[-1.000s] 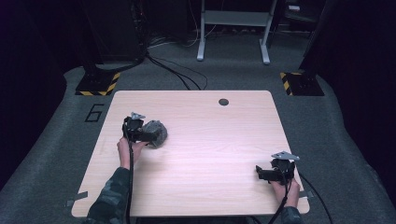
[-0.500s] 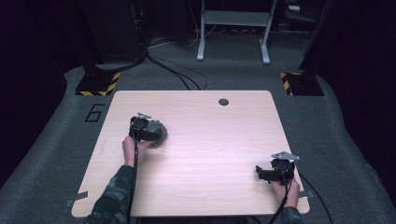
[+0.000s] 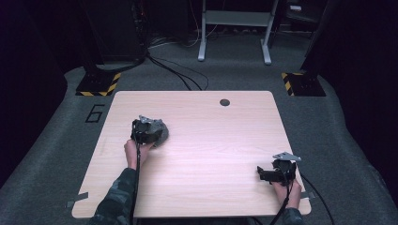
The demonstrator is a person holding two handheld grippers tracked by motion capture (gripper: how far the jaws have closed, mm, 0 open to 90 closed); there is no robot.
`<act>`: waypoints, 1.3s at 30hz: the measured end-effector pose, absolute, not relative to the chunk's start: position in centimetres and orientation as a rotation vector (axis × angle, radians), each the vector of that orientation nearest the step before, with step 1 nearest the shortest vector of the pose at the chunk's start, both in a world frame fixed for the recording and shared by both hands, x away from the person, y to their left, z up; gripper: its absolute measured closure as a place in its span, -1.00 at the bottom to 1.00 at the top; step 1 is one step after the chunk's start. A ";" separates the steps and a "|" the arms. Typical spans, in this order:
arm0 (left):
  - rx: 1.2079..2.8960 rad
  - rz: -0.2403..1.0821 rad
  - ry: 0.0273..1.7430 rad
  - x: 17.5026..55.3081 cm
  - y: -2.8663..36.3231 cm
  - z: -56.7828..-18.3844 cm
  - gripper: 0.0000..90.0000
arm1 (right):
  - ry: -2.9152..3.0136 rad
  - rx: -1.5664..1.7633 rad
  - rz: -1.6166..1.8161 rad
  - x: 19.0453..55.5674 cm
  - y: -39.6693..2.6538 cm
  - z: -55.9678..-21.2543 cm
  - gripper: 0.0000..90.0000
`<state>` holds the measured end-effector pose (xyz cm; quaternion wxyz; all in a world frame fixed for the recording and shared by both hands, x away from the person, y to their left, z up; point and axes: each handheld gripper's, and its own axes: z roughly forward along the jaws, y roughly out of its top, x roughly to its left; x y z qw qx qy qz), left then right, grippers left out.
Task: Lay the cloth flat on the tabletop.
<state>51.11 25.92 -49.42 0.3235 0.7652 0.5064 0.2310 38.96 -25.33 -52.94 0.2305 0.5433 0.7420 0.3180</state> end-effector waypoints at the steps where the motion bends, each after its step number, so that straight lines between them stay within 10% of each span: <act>1: 2.006 0.606 1.323 51.0 25.9 -49.3 0.22 | 2.041 1.494 0.875 39.0 -25.3 -52.9 -0.96; 39: 1.934 0.643 1.021 42.9 22.5 -42.0 0.29 | 2.041 1.494 0.875 39.0 -25.3 -52.9 -0.96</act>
